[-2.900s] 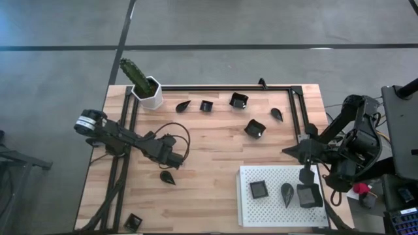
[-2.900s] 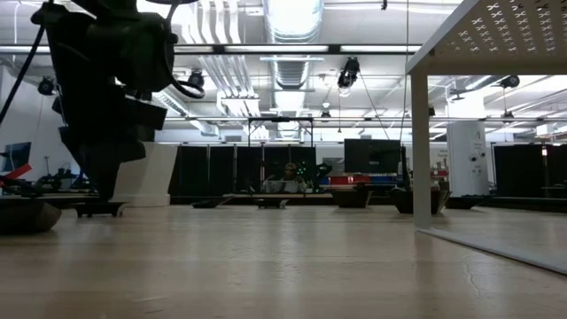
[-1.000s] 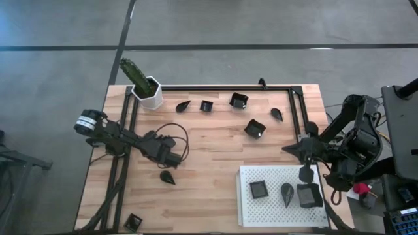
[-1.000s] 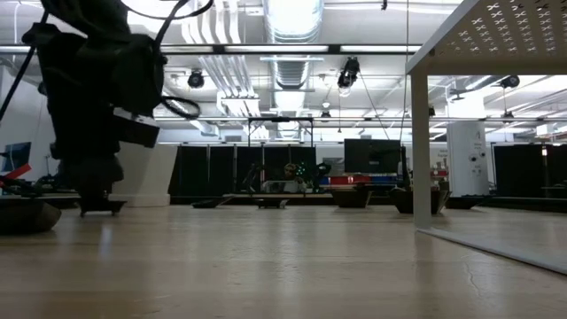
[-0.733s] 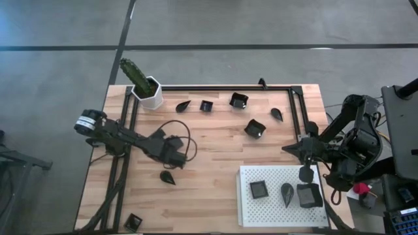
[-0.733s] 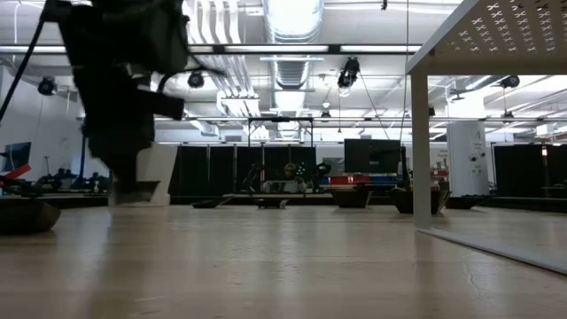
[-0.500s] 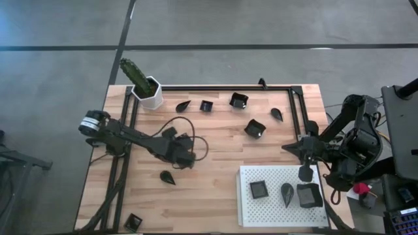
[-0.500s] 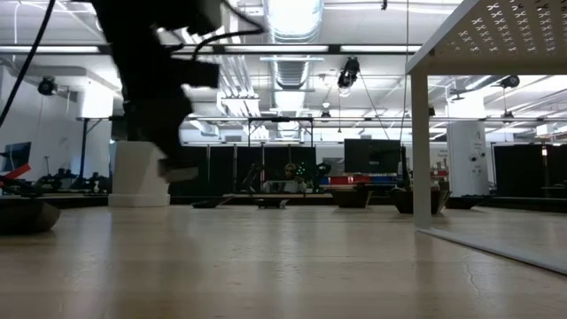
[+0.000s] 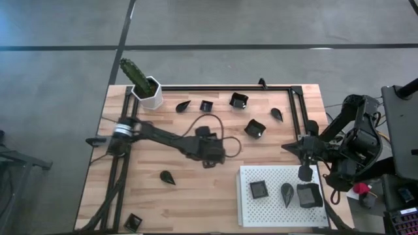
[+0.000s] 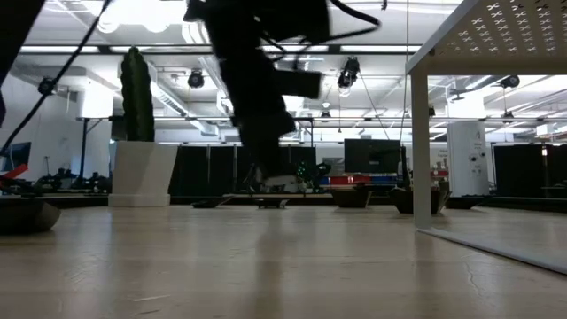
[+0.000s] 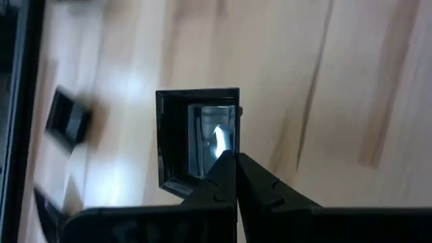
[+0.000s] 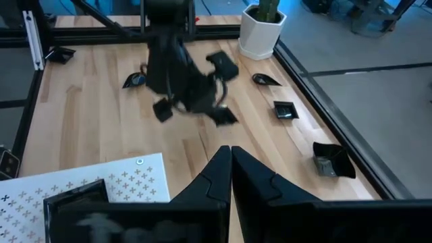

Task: Pick & Place Mini shaped plates
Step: Stack the square plate on top of the other square plate on the shelf

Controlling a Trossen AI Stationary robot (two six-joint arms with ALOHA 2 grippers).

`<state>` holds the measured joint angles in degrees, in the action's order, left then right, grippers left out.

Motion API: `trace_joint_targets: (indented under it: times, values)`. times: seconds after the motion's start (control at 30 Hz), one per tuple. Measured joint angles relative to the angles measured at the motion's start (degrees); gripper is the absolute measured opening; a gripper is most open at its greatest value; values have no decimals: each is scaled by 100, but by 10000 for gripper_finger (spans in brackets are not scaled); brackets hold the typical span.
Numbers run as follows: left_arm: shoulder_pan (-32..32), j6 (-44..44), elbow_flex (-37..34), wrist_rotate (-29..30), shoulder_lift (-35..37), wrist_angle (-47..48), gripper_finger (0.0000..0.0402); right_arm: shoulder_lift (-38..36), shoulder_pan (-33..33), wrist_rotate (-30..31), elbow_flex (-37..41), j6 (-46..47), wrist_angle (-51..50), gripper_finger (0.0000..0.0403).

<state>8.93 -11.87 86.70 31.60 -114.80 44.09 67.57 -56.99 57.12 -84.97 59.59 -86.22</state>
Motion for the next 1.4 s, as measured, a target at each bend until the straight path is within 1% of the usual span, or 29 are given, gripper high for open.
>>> trace_joint_targets:
  times: [0.17,0.3,0.5,0.67,1.0,1.4]
  values:
    - [-22,470,726,-57,-687,-12,0,0,0,0,0,0,1,8]
    - [-23,614,1041,-59,-981,-9,0,0,0,-4,0,-2,1,8]
    - [-45,588,1046,-112,-1074,-56,0,0,0,-7,0,-9,-2,8]
    - [-46,494,930,-432,-1082,-167,0,0,0,-7,0,-24,-2,8]
    - [-46,486,863,-455,-1080,-164,3,0,0,-7,0,-24,-4,8]
    - [-42,436,904,-475,-1073,-154,50,0,0,-7,0,-22,-4,8]
